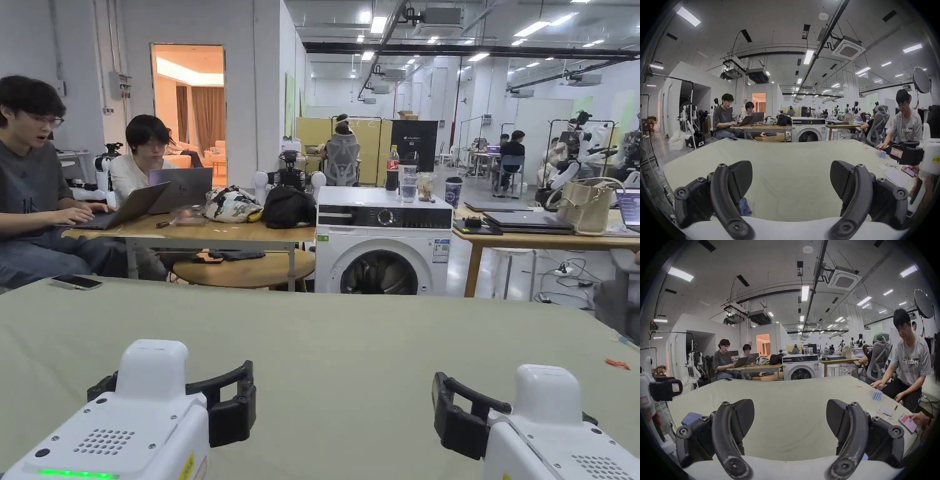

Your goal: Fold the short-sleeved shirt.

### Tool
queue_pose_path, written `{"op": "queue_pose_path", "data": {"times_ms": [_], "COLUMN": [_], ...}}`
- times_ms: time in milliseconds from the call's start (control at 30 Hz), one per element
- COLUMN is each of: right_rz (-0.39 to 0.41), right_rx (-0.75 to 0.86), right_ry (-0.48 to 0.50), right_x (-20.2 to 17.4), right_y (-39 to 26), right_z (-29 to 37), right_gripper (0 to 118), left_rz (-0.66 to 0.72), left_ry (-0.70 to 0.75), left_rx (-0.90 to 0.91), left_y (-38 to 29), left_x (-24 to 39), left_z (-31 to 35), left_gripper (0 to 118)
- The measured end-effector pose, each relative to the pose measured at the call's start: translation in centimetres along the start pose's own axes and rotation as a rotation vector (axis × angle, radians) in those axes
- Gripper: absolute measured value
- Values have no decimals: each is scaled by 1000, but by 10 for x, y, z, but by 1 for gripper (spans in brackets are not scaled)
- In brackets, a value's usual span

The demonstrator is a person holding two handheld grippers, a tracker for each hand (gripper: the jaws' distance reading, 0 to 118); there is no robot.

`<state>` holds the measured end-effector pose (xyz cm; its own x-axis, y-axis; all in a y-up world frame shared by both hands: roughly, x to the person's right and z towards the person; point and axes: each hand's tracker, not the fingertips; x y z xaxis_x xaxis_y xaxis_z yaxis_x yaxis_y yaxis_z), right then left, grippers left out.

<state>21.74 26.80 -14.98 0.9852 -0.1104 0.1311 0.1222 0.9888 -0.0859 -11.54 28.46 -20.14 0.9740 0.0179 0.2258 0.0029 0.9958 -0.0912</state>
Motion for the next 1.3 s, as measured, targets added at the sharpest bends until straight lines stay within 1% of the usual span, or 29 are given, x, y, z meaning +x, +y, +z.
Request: {"op": "queue_pose_path", "data": {"times_ms": [133,233,333,400,500,667,800,900,1100,1200,1300], "right_rz": [-4,-32,-60,-80,-98,-163,-205,-211,-196,-165,-149], "right_rx": [2,-6,-35,-28,-33,-88,-132,-143,-146,-144,-147], "right_ry": [-53,-91,-80,-56,-48,-93,-88,-92,-94,-85,-117], "right_x": [-1,0,3,5,4,6,11,11,9,6,1], "right_y": [2,2,3,2,3,2,0,-2,-4,-6,-7], "right_z": [0,-2,-4,-3,-3,-11,-16,-19,-22,-24,-27], "right_gripper": [92,92,92,92,92,92,92,92,92,92,92], "left_rz": [15,24,38,52,56,63,63,67,54,53,54], "left_ry": [8,5,1,-6,1,-7,-4,-2,-6,-10,-12], "left_rx": [6,15,18,15,10,7,1,-5,-14,-16,-16], "left_y": [1,4,4,2,0,2,0,-1,-3,-4,-5], "left_x": [-2,-3,-5,-7,-6,-6,-7,-7,-4,-4,-4], "left_z": [1,4,4,2,1,0,-2,-5,-9,-11,-11], "left_gripper": [99,99,99,98,99,98,99,98,99,99,99]}}
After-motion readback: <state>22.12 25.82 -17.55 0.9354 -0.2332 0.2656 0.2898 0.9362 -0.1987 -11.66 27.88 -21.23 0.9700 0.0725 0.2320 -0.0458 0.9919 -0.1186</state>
